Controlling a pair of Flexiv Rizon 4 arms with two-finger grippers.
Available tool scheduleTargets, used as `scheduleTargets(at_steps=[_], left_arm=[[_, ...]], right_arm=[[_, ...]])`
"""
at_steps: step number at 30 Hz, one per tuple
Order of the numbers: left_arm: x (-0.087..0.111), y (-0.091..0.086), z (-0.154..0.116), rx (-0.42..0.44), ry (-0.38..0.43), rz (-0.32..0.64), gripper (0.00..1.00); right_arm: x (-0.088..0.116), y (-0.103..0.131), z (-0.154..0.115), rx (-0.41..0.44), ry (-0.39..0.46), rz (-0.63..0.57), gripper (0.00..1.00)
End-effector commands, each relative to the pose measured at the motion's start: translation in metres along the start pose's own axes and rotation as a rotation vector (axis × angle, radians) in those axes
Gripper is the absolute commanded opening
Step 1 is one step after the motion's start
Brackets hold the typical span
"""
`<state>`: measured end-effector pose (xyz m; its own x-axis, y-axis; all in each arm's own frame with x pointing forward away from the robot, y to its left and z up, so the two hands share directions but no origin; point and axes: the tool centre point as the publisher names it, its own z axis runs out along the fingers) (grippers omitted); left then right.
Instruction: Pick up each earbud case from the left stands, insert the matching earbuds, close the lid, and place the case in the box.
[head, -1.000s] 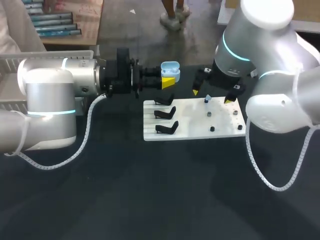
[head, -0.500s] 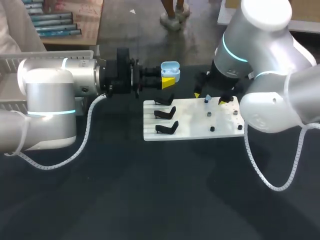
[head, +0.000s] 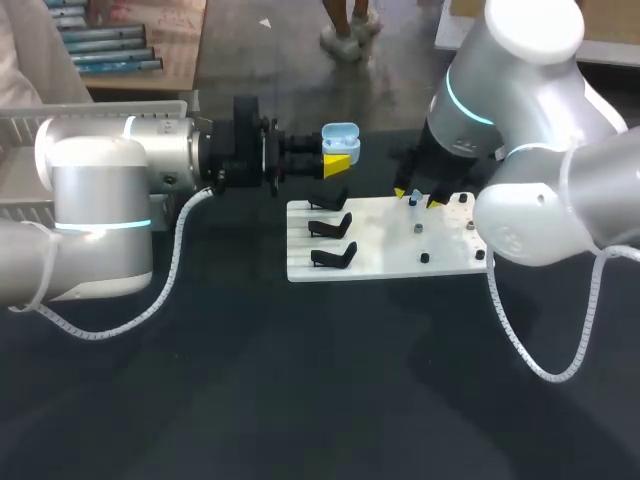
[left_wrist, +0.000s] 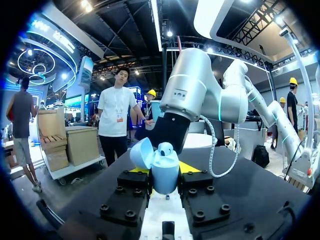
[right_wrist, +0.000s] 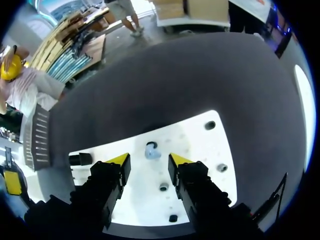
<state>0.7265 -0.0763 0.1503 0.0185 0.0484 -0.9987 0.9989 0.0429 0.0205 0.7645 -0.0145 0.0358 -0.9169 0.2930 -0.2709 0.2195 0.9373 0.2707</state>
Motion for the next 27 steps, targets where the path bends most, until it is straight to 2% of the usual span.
scheduleTargets(at_steps=[1, 7, 17, 27], left_arm=[[0.0009, -0.0021, 0.0004, -0.008, -0.005, 0.005, 0.0], [0.0009, -0.0021, 0.0004, -0.008, -0.005, 0.005, 0.0], [0.0009, -0.0021, 0.0004, -0.008, -0.005, 0.005, 0.0], [0.0009, -0.0021, 0.0004, -0.008, -0.005, 0.005, 0.0]], right_arm=[[-0.0024, -0.0014, 0.0019, -0.002, 0.002, 0.004, 0.47], [-0.003, -0.0035, 0.0038, -0.006, 0.008, 0.014, 0.45], [-0.0043, -0.0035, 0.0056, -0.011, 0.009, 0.023, 0.35], [-0.0032, -0.0036, 0.0056, -0.011, 0.012, 0.022, 0.31]])
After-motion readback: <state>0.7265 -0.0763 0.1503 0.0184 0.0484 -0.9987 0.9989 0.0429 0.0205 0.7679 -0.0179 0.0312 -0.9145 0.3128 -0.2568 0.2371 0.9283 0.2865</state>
